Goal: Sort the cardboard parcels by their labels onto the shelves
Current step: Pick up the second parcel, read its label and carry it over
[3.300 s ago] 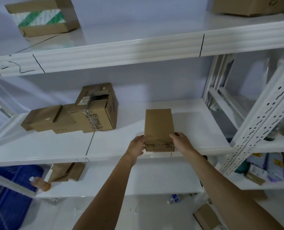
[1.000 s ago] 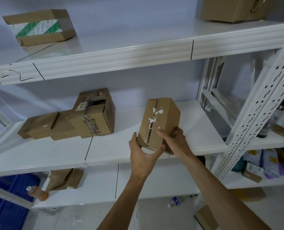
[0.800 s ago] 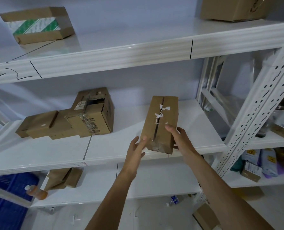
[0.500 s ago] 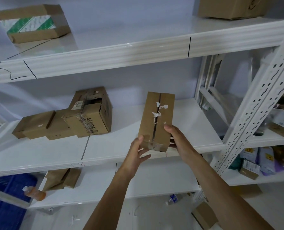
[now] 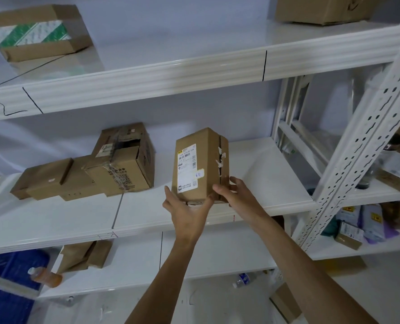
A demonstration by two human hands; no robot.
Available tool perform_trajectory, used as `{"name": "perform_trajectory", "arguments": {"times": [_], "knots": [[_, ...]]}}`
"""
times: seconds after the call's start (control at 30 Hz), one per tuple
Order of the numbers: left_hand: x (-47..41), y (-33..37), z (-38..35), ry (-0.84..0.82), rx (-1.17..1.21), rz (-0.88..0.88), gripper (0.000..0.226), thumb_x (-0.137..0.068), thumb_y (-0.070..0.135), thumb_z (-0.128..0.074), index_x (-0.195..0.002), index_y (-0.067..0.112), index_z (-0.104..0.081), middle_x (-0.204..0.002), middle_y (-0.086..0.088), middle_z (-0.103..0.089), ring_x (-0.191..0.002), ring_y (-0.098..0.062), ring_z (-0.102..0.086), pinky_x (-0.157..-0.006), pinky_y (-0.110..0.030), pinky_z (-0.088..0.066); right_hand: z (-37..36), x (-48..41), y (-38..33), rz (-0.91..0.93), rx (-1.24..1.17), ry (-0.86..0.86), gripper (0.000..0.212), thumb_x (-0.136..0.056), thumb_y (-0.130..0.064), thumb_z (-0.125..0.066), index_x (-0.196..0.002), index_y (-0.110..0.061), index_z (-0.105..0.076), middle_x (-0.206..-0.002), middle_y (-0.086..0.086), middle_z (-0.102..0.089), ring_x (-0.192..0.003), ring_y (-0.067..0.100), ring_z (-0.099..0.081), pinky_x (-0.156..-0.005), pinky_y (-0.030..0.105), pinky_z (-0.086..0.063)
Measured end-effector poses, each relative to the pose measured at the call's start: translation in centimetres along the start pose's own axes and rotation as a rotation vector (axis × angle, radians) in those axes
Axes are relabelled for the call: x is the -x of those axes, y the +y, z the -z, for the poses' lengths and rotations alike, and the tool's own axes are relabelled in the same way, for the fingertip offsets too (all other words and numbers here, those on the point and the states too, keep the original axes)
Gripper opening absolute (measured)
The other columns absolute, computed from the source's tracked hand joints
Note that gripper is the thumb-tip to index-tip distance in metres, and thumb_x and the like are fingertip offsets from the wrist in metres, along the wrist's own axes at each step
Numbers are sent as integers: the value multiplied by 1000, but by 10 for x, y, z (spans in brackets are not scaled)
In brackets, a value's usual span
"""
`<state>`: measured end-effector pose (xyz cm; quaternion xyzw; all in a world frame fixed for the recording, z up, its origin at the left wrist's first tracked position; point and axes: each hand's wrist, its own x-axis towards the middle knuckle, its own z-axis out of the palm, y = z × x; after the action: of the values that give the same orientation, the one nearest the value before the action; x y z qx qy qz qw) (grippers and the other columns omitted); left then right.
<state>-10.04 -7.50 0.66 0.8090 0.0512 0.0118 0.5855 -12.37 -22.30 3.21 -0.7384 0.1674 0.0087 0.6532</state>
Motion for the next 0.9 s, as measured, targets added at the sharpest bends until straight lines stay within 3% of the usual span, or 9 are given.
{"name": "perform_trajectory", "arguments": {"times": [0.07,0.2,0.27,0.37,0.5,0.57,0.67,0.77,0.9], "knots": [[2,0,-1,24,-70,-60,136,-67,49,-91,-164,18,-1,-155,-11,-23,-142,-31,-41,-104,-42,-48,-4,1,2,-12,-5,12,77,-86,-53,-72,-148,-23,-38,-126,-11,-60,-118,13,-61,-103,34,-48],[9,-1,-3,35,-126,-126,139,-63,54,-91,-163,18,-2,-156,-9,-23,-138,-28,-47,-93,-32,-50,-13,5,7,-30,-29,5,63,-87,-43,-77,-131,-30,-34,-106,-25,-57,-96,-5,-60,-77,18,-50],[11,-4,-1,17,-173,-167,138,-64,51,-92,-163,17,-2,-157,-7,-21,-135,-22,-47,-91,-29,-49,-16,6,11,-31,-23,5,59,-87,-42,-77,-126,-34,-34,-109,-22,-60,-98,-3,-62,-78,22,-55],[10,-12,3,-64,-237,-205,132,-66,54,-90,-163,21,-6,-156,-2,-24,-127,-8,-41,-93,-28,-48,-12,2,16,-78,-67,61,70,-82,-48,-77,-136,-30,-36,-122,-6,-66,-104,13,-70,-90,37,-60],[4,-14,9,-149,-9,-74,97,-80,50,-78,-158,26,-25,-148,6,-38,-138,-16,-47,-102,-31,-47,-3,-2,16,-169,-117,88,72,-79,-53,-75,-134,-29,-36,-119,-2,-64,-106,17,-68,-91,38,-61],[3,-9,12,-148,124,4,67,-93,45,-68,-150,27,-39,-148,2,-46,-132,-19,-52,-98,-29,-46,0,-3,16,-196,-161,56,90,-70,-60,-75,-143,-19,-41,-105,-4,-63,-99,16,-67,-84,36,-63],[0,-2,19,-215,219,180,63,-98,56,-55,-149,21,-42,-145,-5,-54,-129,-24,-56,-108,-40,-47,4,-7,21,-206,-211,30,107,-61,-66,-76,-150,-20,-42,-123,3,-68,-110,19,-69,-84,35,-64],[-5,1,26,-312,250,300,67,-97,66,-46,-150,25,-42,-143,-7,-56,-133,-30,-55,-113,-51,-47,6,0,16,-180,-227,1,88,-69,-60,-73,-144,-21,-50,-125,6,-69,-108,21,-71,-90,37,-63],[-6,3,32,-352,266,325,63,-95,68,-48,-143,27,-48,-138,-9,-63,-126,-29,-61,-109,-52,-52,5,4,15,-169,-266,-10,43,-91,-46,-65,-126,-21,-64,-115,6,-73,-107,22,-70,-95,42,-61]]}}
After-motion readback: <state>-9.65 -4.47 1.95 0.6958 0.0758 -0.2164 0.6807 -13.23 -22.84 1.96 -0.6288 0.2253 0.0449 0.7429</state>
